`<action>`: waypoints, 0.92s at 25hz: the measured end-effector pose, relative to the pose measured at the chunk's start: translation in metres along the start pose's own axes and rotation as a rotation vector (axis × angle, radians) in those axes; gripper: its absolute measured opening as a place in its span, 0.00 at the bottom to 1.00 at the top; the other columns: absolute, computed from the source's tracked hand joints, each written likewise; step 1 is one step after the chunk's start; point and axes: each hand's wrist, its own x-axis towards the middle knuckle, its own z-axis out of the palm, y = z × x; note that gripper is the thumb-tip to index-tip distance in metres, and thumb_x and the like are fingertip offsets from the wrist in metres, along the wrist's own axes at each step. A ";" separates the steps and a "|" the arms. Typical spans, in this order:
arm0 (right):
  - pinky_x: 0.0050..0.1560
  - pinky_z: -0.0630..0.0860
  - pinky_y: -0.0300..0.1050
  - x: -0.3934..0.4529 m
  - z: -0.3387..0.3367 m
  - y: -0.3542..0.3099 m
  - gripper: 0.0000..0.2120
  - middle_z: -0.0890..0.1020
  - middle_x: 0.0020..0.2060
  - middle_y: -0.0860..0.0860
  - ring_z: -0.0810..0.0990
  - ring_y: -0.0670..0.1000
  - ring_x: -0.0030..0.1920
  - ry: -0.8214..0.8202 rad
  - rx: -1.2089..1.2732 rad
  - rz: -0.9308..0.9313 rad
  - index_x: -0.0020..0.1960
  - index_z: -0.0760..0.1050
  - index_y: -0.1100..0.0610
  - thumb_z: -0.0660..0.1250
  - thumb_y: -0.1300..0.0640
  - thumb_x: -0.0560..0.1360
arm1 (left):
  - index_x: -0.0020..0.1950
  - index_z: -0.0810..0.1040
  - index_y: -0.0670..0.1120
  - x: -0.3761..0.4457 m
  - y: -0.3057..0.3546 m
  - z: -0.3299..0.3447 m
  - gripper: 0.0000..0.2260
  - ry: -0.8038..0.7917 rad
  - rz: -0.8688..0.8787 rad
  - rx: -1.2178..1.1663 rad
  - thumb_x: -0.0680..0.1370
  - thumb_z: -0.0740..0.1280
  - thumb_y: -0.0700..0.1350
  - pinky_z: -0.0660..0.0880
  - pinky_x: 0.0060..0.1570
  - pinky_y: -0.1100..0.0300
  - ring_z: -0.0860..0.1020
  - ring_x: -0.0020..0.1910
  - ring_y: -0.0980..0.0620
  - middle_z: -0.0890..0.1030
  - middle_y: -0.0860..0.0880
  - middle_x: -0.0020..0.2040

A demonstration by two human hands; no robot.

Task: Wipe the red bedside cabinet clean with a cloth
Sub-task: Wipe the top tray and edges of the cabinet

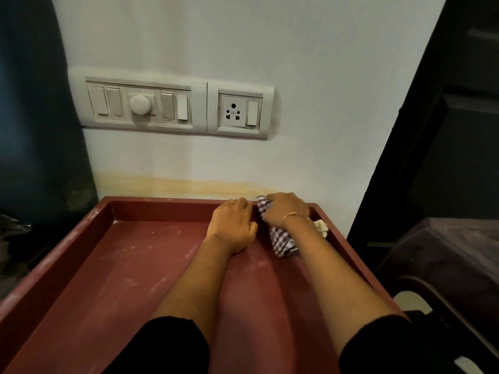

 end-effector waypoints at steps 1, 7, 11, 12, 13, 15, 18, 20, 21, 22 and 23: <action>0.61 0.71 0.48 -0.002 0.002 -0.003 0.21 0.75 0.65 0.55 0.73 0.58 0.64 -0.015 0.003 -0.064 0.68 0.70 0.50 0.60 0.57 0.75 | 0.63 0.70 0.42 0.001 0.000 0.000 0.18 0.000 -0.002 0.000 0.77 0.55 0.48 0.69 0.57 0.56 0.72 0.60 0.46 0.73 0.45 0.64; 0.61 0.71 0.49 -0.002 -0.008 0.037 0.22 0.73 0.66 0.56 0.72 0.59 0.65 -0.036 -0.071 0.082 0.69 0.67 0.51 0.60 0.57 0.75 | 0.69 0.66 0.41 -0.001 0.000 0.002 0.22 0.000 -0.008 -0.005 0.77 0.54 0.48 0.69 0.60 0.56 0.71 0.63 0.46 0.70 0.45 0.68; 0.57 0.73 0.48 -0.001 0.002 -0.001 0.20 0.76 0.61 0.58 0.75 0.60 0.61 0.033 0.009 0.075 0.64 0.69 0.59 0.63 0.55 0.74 | 0.67 0.68 0.42 0.001 -0.001 -0.002 0.20 -0.027 -0.005 0.003 0.77 0.55 0.48 0.70 0.57 0.54 0.72 0.61 0.45 0.71 0.45 0.66; 0.56 0.73 0.49 0.000 0.004 -0.007 0.20 0.76 0.61 0.58 0.75 0.60 0.61 0.024 0.032 0.035 0.65 0.68 0.59 0.63 0.55 0.75 | 0.65 0.70 0.42 0.002 -0.002 -0.004 0.19 -0.036 -0.007 -0.001 0.77 0.55 0.48 0.71 0.55 0.53 0.73 0.60 0.45 0.72 0.45 0.65; 0.56 0.73 0.49 -0.001 0.004 -0.009 0.21 0.76 0.61 0.59 0.75 0.60 0.61 0.000 0.040 -0.004 0.66 0.67 0.58 0.63 0.55 0.75 | 0.63 0.71 0.42 0.003 -0.004 -0.005 0.18 -0.045 -0.006 -0.007 0.77 0.55 0.48 0.71 0.53 0.53 0.74 0.58 0.44 0.73 0.45 0.64; 0.56 0.73 0.49 -0.003 -0.001 0.001 0.23 0.75 0.62 0.58 0.74 0.60 0.61 -0.050 0.018 -0.030 0.69 0.65 0.55 0.63 0.55 0.75 | 0.63 0.71 0.42 0.004 -0.007 -0.005 0.18 -0.062 0.004 -0.001 0.77 0.55 0.48 0.72 0.51 0.53 0.74 0.58 0.45 0.73 0.45 0.64; 0.56 0.73 0.48 -0.004 -0.004 0.019 0.23 0.75 0.62 0.58 0.74 0.60 0.61 -0.019 -0.043 0.076 0.68 0.65 0.55 0.63 0.56 0.74 | 0.66 0.70 0.43 0.007 -0.013 -0.009 0.21 -0.079 0.042 0.006 0.77 0.52 0.49 0.72 0.55 0.52 0.73 0.61 0.45 0.73 0.46 0.66; 0.56 0.73 0.49 -0.004 -0.001 0.009 0.21 0.75 0.61 0.58 0.75 0.60 0.61 0.005 -0.008 0.119 0.65 0.67 0.58 0.63 0.56 0.74 | 0.65 0.71 0.43 0.007 -0.022 -0.016 0.27 -0.073 0.101 0.034 0.73 0.46 0.52 0.72 0.57 0.52 0.73 0.61 0.45 0.75 0.45 0.64; 0.57 0.73 0.49 -0.003 0.001 0.000 0.20 0.75 0.61 0.58 0.74 0.60 0.61 0.003 0.020 0.106 0.65 0.68 0.58 0.62 0.56 0.74 | 0.64 0.72 0.43 0.005 -0.028 -0.020 0.30 -0.060 0.130 0.052 0.70 0.43 0.53 0.71 0.57 0.52 0.73 0.61 0.45 0.75 0.45 0.63; 0.58 0.73 0.49 -0.002 0.003 -0.011 0.20 0.75 0.62 0.58 0.74 0.60 0.62 -0.001 0.049 0.072 0.65 0.69 0.58 0.62 0.56 0.74 | 0.63 0.73 0.42 0.003 -0.037 -0.023 0.33 -0.046 0.146 0.071 0.68 0.41 0.54 0.70 0.58 0.53 0.72 0.61 0.45 0.76 0.44 0.63; 0.59 0.73 0.49 -0.001 0.006 -0.020 0.21 0.75 0.62 0.58 0.74 0.60 0.62 -0.011 0.075 0.023 0.66 0.69 0.57 0.62 0.56 0.73 | 0.62 0.73 0.42 -0.001 -0.048 -0.025 0.35 -0.038 0.148 0.095 0.66 0.40 0.55 0.69 0.59 0.53 0.72 0.61 0.45 0.76 0.44 0.62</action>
